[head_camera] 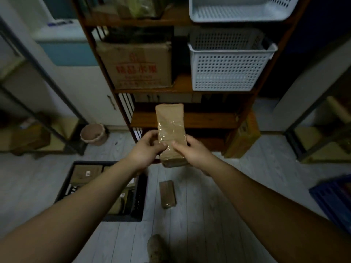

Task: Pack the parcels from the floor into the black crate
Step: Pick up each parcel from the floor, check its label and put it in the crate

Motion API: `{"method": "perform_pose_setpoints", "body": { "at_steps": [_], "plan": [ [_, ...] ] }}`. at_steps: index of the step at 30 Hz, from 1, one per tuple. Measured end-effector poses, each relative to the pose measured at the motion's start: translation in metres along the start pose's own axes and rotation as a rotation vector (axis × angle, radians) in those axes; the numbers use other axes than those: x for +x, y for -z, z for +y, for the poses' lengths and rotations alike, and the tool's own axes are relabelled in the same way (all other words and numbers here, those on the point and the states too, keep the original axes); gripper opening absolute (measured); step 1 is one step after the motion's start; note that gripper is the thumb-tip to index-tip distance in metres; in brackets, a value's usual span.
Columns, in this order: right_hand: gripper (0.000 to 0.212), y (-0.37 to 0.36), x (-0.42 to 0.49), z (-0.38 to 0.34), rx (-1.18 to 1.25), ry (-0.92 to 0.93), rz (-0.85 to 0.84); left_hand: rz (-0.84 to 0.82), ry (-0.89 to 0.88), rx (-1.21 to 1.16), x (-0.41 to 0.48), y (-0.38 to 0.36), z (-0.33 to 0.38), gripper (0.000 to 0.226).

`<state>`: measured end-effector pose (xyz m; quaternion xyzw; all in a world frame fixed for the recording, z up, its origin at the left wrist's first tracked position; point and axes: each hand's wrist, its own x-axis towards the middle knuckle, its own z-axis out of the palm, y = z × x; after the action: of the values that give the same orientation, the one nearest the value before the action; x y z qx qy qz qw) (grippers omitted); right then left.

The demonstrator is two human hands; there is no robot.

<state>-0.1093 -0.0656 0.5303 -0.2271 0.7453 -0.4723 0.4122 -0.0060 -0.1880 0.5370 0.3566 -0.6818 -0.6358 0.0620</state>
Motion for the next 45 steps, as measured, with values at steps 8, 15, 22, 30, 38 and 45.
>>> {"method": "perform_pose_setpoints", "body": {
  "at_steps": [8,15,22,30,38,45],
  "plan": [
    [0.051,-0.044,-0.051,-0.055,-0.065,0.265,0.027,0.074,-0.117,0.028,-0.082,0.052,0.038,0.037],
    [0.033,-0.118,-0.045,-0.108,-0.054,0.266,0.142,0.169,-0.181,0.106,-0.117,0.156,0.036,0.038],
    [0.029,-0.238,-0.034,-0.149,-0.118,0.21,-0.049,0.257,-0.189,0.188,-0.154,0.304,0.013,0.067],
    [0.056,-0.339,-0.027,-0.163,0.062,0.136,-0.007,0.487,-0.142,0.088,-0.143,0.387,-0.033,0.041],
    [0.057,-0.366,0.052,-0.147,-0.031,0.141,0.118,0.425,-0.042,0.038,-0.092,0.42,-0.066,0.052],
    [0.046,-0.396,0.128,-0.13,0.115,0.065,0.171,0.395,0.088,0.13,-0.041,0.459,-0.096,0.058]
  ]
}}
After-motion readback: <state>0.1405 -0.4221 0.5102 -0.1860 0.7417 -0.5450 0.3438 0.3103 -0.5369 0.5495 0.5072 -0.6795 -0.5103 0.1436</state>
